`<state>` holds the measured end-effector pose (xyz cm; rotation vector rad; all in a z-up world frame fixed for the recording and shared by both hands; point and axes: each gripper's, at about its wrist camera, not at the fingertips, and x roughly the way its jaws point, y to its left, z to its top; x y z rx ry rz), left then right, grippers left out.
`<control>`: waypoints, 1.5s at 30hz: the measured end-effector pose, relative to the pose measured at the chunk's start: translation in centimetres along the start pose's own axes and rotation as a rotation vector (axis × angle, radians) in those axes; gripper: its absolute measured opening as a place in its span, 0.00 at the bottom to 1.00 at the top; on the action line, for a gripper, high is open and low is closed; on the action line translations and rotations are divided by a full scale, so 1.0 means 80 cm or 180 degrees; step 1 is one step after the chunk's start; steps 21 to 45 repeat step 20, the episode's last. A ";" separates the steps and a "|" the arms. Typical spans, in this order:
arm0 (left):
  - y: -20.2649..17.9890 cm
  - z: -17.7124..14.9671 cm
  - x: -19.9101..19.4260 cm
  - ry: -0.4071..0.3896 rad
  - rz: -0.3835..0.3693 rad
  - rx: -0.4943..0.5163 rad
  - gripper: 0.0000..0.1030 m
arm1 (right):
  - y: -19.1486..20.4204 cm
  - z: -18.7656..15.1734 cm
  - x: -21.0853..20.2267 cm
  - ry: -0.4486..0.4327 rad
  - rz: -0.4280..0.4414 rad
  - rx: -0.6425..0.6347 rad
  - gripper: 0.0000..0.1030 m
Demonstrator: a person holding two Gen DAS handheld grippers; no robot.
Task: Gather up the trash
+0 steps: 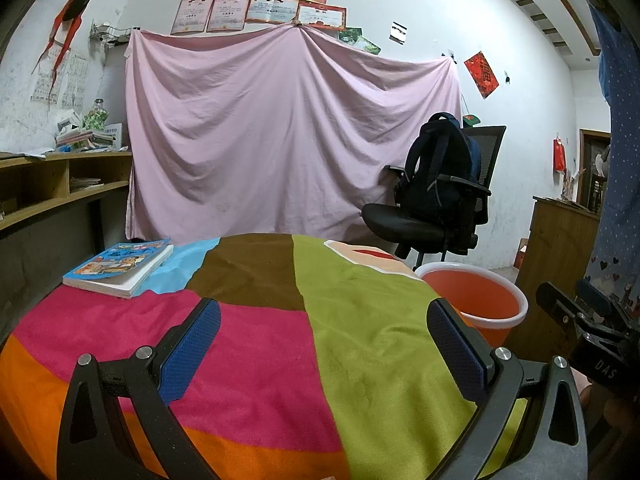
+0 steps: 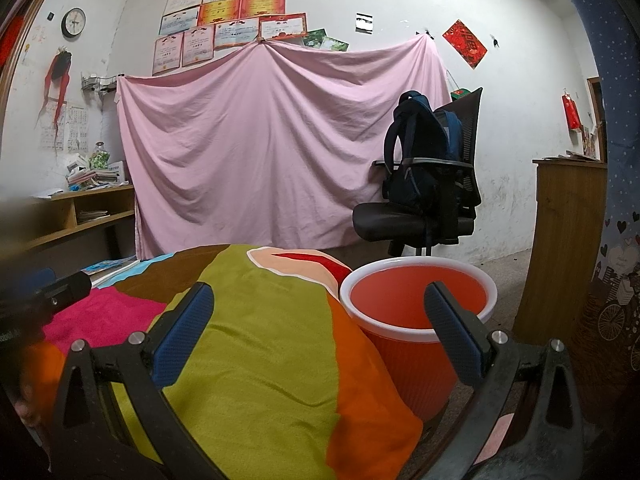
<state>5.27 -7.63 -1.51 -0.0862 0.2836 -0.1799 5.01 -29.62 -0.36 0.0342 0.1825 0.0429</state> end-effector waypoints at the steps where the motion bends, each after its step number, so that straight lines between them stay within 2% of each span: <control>1: 0.000 0.000 -0.001 -0.0002 0.0011 -0.0007 0.98 | 0.000 0.000 0.000 0.0001 0.0000 0.0000 1.00; 7: -0.007 -0.001 0.002 0.0038 0.0047 0.0071 0.98 | 0.000 0.000 0.000 0.0001 0.0001 0.0000 1.00; 45: -0.007 -0.005 0.008 0.0071 0.0067 0.0045 0.98 | 0.008 -0.005 0.003 0.0065 0.0033 -0.0014 1.00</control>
